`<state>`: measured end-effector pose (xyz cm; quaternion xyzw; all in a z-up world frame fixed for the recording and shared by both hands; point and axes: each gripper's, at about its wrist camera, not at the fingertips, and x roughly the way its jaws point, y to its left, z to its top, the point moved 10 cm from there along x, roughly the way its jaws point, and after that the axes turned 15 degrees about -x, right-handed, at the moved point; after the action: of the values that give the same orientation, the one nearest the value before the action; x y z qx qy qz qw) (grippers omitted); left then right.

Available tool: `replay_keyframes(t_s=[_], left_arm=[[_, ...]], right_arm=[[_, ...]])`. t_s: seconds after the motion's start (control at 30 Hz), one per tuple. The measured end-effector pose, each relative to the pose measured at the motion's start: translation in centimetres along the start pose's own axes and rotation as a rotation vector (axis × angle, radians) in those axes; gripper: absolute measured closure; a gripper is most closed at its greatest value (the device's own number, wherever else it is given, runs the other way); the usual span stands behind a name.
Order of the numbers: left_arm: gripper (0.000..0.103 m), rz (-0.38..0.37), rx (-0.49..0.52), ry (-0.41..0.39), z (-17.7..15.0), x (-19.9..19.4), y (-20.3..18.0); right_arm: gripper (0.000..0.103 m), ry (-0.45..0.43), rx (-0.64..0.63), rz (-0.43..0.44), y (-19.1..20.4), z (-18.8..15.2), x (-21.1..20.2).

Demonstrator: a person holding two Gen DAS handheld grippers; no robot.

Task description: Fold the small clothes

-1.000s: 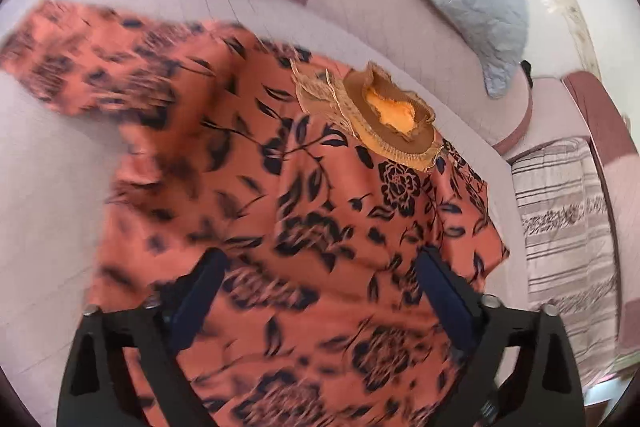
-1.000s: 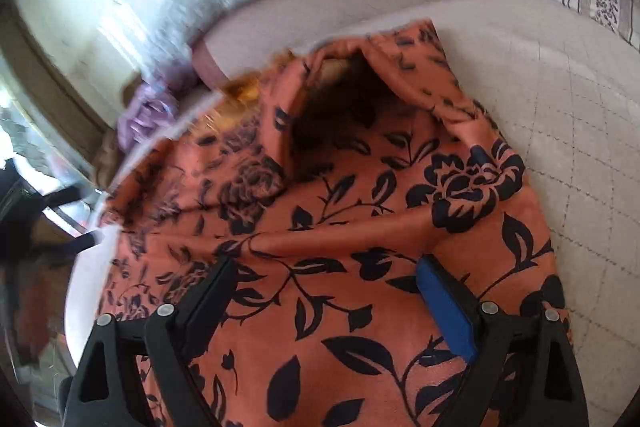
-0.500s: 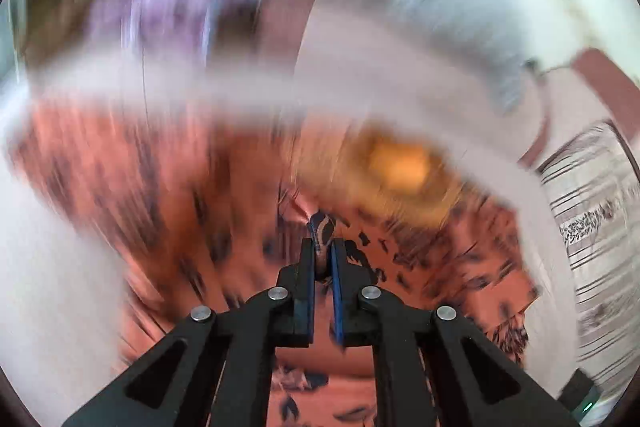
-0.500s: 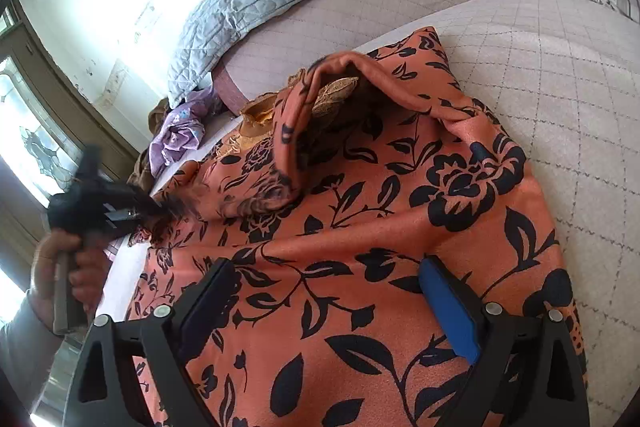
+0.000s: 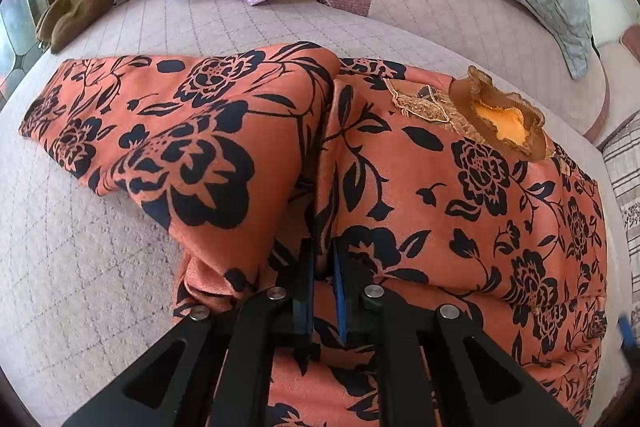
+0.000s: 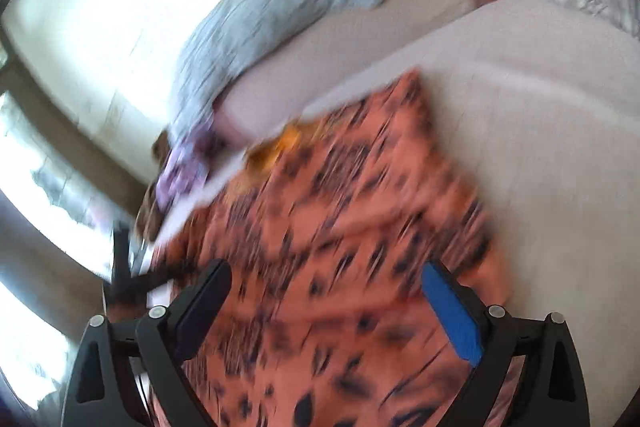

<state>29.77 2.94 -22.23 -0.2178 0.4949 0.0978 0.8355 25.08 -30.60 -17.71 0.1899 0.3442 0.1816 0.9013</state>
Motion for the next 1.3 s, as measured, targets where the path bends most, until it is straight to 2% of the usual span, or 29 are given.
replay_keyframes(t_s=[0.1, 0.2, 0.27, 0.3, 0.33, 0.37, 0.4, 0.43, 0.47, 0.5, 0.53, 0.57, 0.63, 0.67, 0.7, 0.8, 0.87, 0.93, 0.97, 1.0, 1.03, 1.13, 1.2, 1.27, 1.3], left_arm=[[0.093, -0.012, -0.019, -0.009, -0.4, -0.3, 0.5], [0.093, -0.013, -0.020, -0.009, -0.3, -0.5, 1.0], [0.093, -0.014, -0.021, -0.007, 0.0, -1.0, 1.5], [0.093, -0.016, -0.014, -0.011, 0.0, -1.2, 1.6], [0.094, -0.011, -0.009, -0.019, 0.3, -1.7, 1.4], [0.094, 0.001, -0.006, -0.050, 0.5, -2.4, 1.6], [0.094, -0.002, -0.001, -0.115, 0.7, -3.9, 1.7], [0.094, -0.015, 0.001, -0.145, 0.7, -4.7, 1.9], [0.094, -0.010, -0.004, -0.149, 0.3, -4.7, 2.2], [0.094, 0.011, -0.007, -0.093, -0.7, -3.4, 2.7], [0.092, 0.017, -0.007, -0.067, -1.4, -2.5, 3.1], [0.092, 0.015, 0.008, -0.090, -1.2, -2.9, 3.1], [0.091, 0.026, 0.023, -0.083, -1.0, -3.7, 3.0], [0.091, 0.021, 0.016, -0.072, -1.0, -3.8, 3.1], [0.090, 0.015, 0.004, -0.065, -0.8, -4.0, 3.2], [0.089, 0.012, 0.021, -0.119, 0.0, -4.5, 3.4], [0.088, 0.048, 0.051, -0.073, -0.8, -2.9, 3.5], [0.084, 0.039, 0.029, -0.074, -0.4, -3.0, 3.8], [0.084, 0.037, 0.011, -0.061, -0.3, -3.2, 3.9], [0.084, 0.034, 0.001, -0.056, -0.3, -3.5, 3.9], [0.084, 0.031, -0.003, -0.061, -0.2, -4.2, 4.1], [0.082, 0.009, 0.037, -0.123, -0.2, -6.1, 4.2], [0.081, 0.016, 0.043, -0.078, -1.0, -5.6, 4.8], [0.081, -0.010, -0.001, -0.033, -1.5, -5.4, 5.3], [0.081, -0.043, -0.025, -0.025, -1.6, -5.9, 5.6]], right_arm=[[0.006, 0.017, 0.094, -0.054, -4.9, 3.6, 1.8], [0.006, 0.108, 0.179, -0.075, -8.6, 4.5, 5.6], [0.007, 0.191, 0.192, -0.059, -9.3, 4.1, 8.2], [0.021, 0.205, 0.159, -0.078, -9.2, 4.1, 8.8], [0.053, 0.216, 0.110, -0.086, -8.6, 4.5, 9.2], [0.095, 0.253, 0.075, -0.047, -7.4, 4.6, 9.7], [0.095, 0.264, 0.044, -0.073, -6.9, 4.8, 9.7], [0.095, 0.246, -0.023, -0.128, -6.5, 5.3, 9.1], [0.095, 0.236, -0.094, -0.198, -6.5, 5.4, 8.7], [0.095, 0.254, -0.119, -0.240, -7.1, 4.8, 8.8], [0.090, 0.303, -0.100, -0.268, -8.3, 3.5, 9.7], [0.087, 0.285, -0.063, -0.254, -8.8, 3.2, 9.7], [0.068, 0.223, 0.025, -0.226, -9.1, 3.8, 8.9], [0.036, 0.218, 0.047, -0.238, -9.1, 4.0, 8.4], [0.023, 0.207, 0.047, -0.240, -8.9, 4.3, 8.0], [0.023, 0.092, 0.020, -0.236, -7.4, 6.5, 5.6], [0.023, 0.031, 0.003, -0.165, -5.2, 7.8, 4.8], [0.023, 0.056, 0.014, -0.053, -3.7, 7.8, 6.2], [0.024, 0.133, 0.035, -0.012, -3.7, 6.5, 8.0], [0.026, 0.216, 0.057, -0.024, -4.5, 4.9, 9.5], [0.030, 0.257, 0.079, -0.050, -5.5, 3.9, 10.3], [0.030, 0.168, 0.119, -0.035, -5.2, 4.8, 9.0], [0.028, 0.115, 0.084, 0.024, -3.1, 6.0, 8.1], [0.024, 0.129, 0.042, 0.103, -1.7, 5.6, 8.9], [0.026, 0.190, 0.023, 0.058, -2.4, 4.5, 10.1]])
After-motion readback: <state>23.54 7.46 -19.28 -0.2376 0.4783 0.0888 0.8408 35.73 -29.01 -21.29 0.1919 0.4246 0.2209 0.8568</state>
